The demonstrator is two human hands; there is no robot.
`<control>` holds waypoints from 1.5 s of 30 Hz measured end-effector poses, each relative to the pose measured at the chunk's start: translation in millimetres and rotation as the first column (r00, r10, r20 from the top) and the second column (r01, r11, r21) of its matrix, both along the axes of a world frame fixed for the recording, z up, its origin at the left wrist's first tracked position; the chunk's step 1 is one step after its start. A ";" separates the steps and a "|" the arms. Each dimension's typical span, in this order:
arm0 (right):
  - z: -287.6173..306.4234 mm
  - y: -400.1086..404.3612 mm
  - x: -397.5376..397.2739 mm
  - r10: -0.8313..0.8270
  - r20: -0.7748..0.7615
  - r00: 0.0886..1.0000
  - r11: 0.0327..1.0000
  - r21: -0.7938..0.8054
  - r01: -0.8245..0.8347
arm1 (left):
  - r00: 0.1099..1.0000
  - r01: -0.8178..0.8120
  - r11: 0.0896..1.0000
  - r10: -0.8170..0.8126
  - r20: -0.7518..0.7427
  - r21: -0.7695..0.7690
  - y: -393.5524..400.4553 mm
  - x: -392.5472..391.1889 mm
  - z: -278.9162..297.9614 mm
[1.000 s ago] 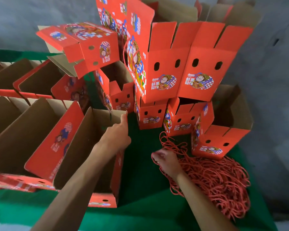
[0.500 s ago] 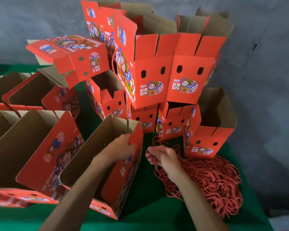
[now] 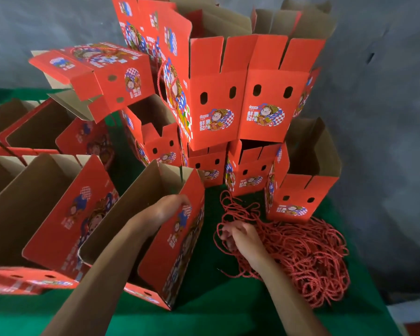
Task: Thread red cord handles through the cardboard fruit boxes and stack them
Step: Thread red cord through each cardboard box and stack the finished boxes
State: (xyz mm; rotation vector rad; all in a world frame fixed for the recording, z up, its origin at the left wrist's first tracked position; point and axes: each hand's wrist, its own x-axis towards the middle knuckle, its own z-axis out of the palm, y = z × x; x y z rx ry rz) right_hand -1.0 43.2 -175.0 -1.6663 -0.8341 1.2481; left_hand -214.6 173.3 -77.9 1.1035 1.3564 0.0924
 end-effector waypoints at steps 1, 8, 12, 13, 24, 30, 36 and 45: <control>-12.1 -3.1 1.7 0.043 0.039 0.998 0.997 -0.072 -0.040 | 1.000 -0.003 1.000 0.003 0.003 -0.003 2.0 -1.6 -2.9; -55.4 -11.3 15.6 0.561 0.629 0.538 0.822 -0.503 -0.267 | 1.000 0.016 1.000 -0.015 0.027 -0.016 6.2 -5.6 -12.0; -67.0 -6.2 7.2 0.393 0.704 0.592 0.919 -0.322 -0.227 | 0.999 0.001 1.000 -0.001 0.037 -0.013 4.1 -6.7 -13.1; -70.1 -3.7 3.5 0.371 0.680 0.632 0.928 -0.293 -0.231 | 0.999 -0.001 1.000 0.001 0.038 -0.009 3.0 -6.4 -13.9; -81.8 28.5 -17.1 0.324 0.745 0.584 0.946 -0.247 -0.210 | 0.998 0.015 0.999 -0.012 0.063 -0.051 1.5 -13.6 -13.0; -80.4 26.6 -19.5 0.376 0.782 0.496 0.925 -0.286 -0.251 | 0.997 0.007 0.998 -0.003 0.076 -0.060 -0.5 -13.8 -11.6; -82.9 32.0 -25.3 0.416 0.786 0.458 0.903 -0.298 -0.310 | 0.998 0.002 0.999 0.001 0.057 -0.043 -2.3 -12.8 -9.8; -57.4 16.3 -32.1 0.139 0.477 0.868 0.984 0.028 -0.173 | 0.999 -0.002 1.000 0.003 0.053 -0.011 -1.7 -13.9 -9.5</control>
